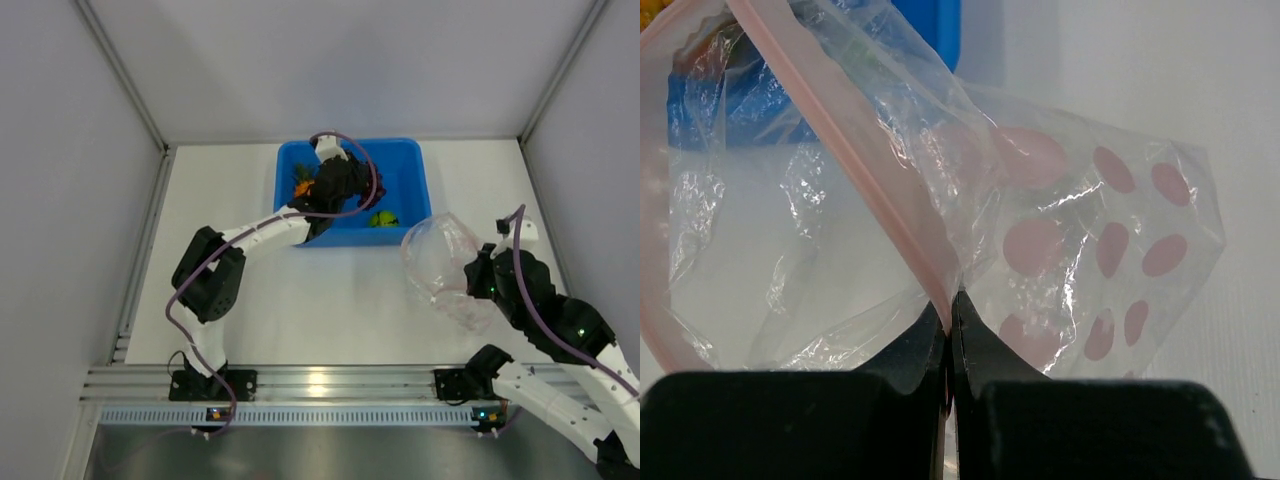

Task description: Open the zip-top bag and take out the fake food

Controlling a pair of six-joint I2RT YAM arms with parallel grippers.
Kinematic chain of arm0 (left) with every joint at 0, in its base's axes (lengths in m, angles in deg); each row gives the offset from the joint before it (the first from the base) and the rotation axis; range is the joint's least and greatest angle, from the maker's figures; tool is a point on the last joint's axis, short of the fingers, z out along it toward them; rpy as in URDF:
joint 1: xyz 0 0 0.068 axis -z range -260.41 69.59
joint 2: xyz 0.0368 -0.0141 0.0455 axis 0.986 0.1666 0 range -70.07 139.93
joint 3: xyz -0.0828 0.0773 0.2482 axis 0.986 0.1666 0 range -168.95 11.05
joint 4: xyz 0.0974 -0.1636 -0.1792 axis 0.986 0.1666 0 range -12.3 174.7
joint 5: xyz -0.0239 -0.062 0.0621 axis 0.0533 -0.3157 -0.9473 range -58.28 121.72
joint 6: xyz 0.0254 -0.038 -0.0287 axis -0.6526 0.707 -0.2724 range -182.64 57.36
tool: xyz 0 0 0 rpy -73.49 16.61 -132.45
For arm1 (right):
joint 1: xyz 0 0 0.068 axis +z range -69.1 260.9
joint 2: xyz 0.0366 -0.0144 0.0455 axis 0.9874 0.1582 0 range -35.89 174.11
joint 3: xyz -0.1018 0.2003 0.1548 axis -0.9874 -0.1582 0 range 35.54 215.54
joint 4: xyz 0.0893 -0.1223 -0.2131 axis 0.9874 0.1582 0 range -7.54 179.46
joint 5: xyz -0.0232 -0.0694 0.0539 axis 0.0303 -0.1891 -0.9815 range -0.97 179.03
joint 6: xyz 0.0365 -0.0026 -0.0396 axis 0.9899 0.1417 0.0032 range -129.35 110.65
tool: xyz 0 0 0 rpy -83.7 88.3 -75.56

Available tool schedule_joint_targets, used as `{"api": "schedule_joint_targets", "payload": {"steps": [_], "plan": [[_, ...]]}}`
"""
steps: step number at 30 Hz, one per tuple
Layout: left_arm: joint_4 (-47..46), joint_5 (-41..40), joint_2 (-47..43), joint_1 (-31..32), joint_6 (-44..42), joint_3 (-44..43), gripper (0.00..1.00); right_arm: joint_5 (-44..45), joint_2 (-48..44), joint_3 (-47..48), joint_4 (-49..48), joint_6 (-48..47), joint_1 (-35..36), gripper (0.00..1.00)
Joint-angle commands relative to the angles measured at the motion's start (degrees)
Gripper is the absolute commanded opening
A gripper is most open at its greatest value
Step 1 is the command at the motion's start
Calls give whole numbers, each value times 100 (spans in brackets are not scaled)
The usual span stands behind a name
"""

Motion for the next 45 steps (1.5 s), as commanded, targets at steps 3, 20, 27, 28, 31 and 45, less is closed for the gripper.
{"api": "schedule_joint_targets", "payload": {"steps": [3,20,27,28,31,45], "plan": [[128,1200,454,-245,390,-615,52,339,-85,294,314,165,-75,0],[2877,772,-1434,-359,-101,-888,98,-636,785,145,-160,-502,-66,7],[4047,218,-3130,-368,-453,-27,98,-1042,1347,-320,-370,-494,-23,11],[4257,165,-3306,-368,-488,52,98,-1059,1339,-382,-484,-450,21,11],[4827,-133,-3773,-368,-655,185,98,-1112,1391,-541,-599,-362,118,11],[6578,-872,-4862,-816,-805,623,98,-822,1489,-137,-776,166,839,54]]}}
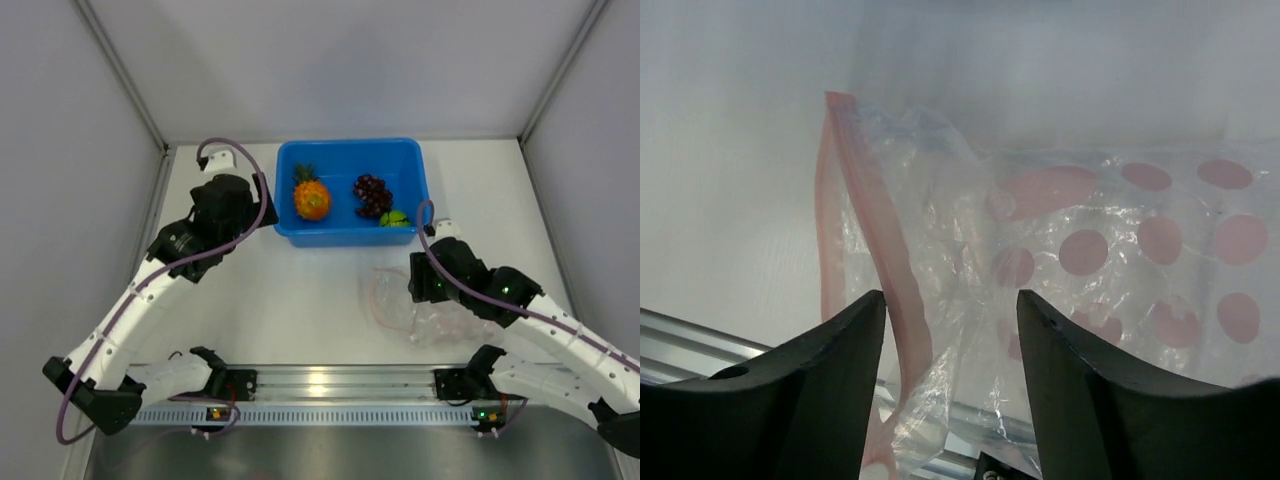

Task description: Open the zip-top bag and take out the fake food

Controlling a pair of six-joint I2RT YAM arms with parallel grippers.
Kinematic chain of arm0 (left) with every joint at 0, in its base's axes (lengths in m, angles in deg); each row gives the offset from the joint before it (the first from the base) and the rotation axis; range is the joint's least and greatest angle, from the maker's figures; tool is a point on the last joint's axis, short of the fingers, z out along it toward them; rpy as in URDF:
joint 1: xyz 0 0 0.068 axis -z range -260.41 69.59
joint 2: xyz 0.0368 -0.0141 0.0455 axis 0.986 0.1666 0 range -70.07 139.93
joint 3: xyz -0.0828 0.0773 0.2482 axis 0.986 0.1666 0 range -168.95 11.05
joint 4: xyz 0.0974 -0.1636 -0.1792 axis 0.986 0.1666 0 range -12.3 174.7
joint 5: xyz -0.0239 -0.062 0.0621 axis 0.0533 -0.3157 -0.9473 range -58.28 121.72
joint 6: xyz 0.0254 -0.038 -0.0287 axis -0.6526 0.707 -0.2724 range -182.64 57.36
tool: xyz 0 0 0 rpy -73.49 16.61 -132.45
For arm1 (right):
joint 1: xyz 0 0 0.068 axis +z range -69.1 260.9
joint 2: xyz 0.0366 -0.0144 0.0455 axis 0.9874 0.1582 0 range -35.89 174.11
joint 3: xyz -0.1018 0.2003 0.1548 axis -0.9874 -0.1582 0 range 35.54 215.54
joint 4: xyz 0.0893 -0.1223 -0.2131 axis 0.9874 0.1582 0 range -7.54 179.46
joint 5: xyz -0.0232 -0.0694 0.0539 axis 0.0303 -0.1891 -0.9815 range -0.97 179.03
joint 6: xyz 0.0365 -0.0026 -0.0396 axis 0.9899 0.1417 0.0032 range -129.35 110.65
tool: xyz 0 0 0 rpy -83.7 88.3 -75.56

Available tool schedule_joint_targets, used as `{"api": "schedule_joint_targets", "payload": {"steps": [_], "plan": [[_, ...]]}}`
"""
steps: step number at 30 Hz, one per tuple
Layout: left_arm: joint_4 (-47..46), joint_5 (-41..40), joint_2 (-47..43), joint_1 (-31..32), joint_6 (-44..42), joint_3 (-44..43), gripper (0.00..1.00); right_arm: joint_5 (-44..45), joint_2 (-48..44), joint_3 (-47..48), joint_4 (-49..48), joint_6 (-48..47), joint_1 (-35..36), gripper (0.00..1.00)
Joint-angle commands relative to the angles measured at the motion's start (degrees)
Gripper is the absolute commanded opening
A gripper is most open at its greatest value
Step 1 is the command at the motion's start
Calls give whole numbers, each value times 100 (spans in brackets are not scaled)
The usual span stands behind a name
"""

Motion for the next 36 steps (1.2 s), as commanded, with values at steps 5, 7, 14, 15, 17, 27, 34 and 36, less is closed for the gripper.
{"api": "schedule_joint_targets", "payload": {"steps": [5,7,14,15,17,27,34,36], "plan": [[937,-512,-985,-240,-123,380,98,996,-329,1171,368,-126,56,90],[1069,-539,-1162,-240,-141,468,98,1296,-426,1408,543,-179,65,99],[1351,-864,-2216,-231,-211,925,98,2588,-1014,1568,466,-399,39,99],[1377,-1012,-2339,-231,-229,1065,98,2677,-1206,1498,413,-451,39,99],[1412,-1128,-2761,-240,-377,1206,98,2843,-1401,1331,307,-687,39,99],[1430,-1471,-4063,-240,-843,1400,98,3170,-2087,865,211,-1260,39,99],[1421,-1260,-4212,-240,-1046,1347,98,3152,-2131,592,-9,-1260,39,99],[1421,-1260,-4239,-240,-1046,1356,98,3126,-2096,566,-88,-1287,39,99]]}}
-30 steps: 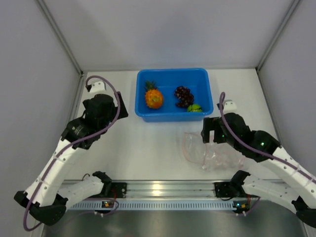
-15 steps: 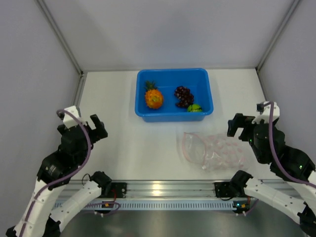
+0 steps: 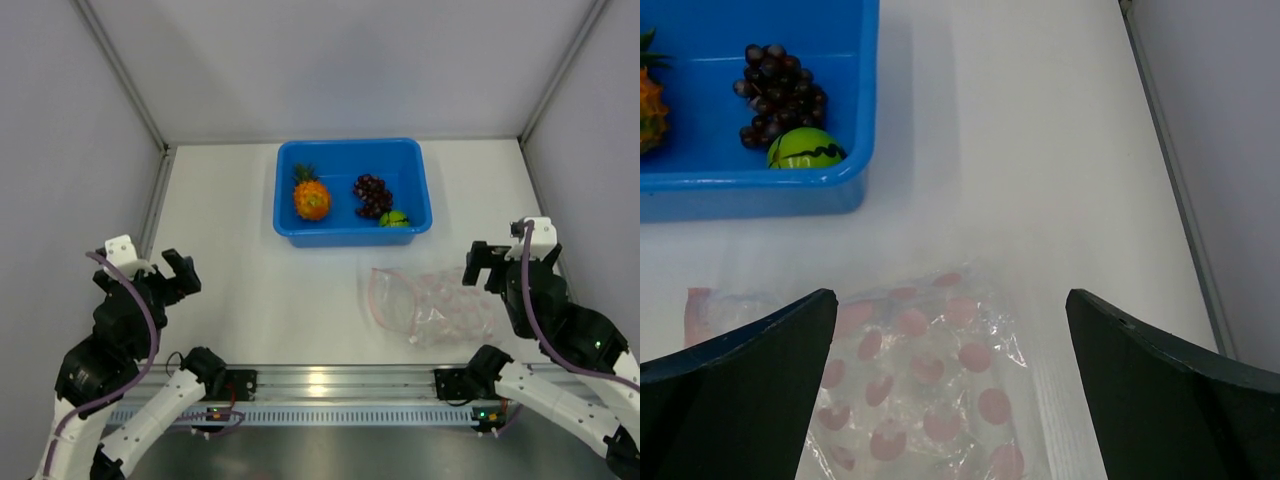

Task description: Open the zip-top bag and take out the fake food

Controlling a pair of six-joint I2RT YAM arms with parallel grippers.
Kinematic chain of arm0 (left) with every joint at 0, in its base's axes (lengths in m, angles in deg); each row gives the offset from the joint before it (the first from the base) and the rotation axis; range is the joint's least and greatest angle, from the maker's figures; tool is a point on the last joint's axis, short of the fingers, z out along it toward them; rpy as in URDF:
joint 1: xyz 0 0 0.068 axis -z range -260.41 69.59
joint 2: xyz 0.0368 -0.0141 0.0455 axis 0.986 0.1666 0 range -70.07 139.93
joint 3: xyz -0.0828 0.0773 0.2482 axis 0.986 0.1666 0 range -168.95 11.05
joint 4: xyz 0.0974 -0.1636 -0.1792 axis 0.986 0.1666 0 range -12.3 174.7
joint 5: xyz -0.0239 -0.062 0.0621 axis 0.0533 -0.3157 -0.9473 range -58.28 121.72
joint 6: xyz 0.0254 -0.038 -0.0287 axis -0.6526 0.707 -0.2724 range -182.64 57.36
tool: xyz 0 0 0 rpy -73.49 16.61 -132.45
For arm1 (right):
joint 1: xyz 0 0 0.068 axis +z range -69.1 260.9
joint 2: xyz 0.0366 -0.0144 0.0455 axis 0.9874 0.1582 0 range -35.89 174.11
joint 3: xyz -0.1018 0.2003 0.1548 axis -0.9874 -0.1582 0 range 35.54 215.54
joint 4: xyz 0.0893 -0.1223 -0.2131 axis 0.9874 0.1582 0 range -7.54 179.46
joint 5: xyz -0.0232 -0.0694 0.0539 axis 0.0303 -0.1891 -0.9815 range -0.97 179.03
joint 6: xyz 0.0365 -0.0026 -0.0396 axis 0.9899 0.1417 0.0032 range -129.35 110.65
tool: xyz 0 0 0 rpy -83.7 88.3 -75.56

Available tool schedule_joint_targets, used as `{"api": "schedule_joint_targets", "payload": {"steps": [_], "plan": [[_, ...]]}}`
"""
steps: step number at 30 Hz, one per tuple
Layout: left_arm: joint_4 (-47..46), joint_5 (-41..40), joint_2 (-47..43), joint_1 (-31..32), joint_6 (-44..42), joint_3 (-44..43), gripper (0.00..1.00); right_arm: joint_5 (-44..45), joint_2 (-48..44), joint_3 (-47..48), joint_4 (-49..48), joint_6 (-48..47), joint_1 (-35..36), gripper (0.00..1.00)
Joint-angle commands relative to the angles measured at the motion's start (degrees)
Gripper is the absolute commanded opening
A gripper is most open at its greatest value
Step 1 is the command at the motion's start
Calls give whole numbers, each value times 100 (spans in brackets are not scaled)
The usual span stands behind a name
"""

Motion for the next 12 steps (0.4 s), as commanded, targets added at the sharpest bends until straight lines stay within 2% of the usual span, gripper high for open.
{"api": "schedule_joint_targets", "payload": {"steps": [1,12], "plan": [[-21,16,-95,-28,-181,-93,98,99,11,-36,-373,-100,23,99],[-21,104,-121,-28,-198,-93,98,63,152,-88,-610,-161,23,99]]}}
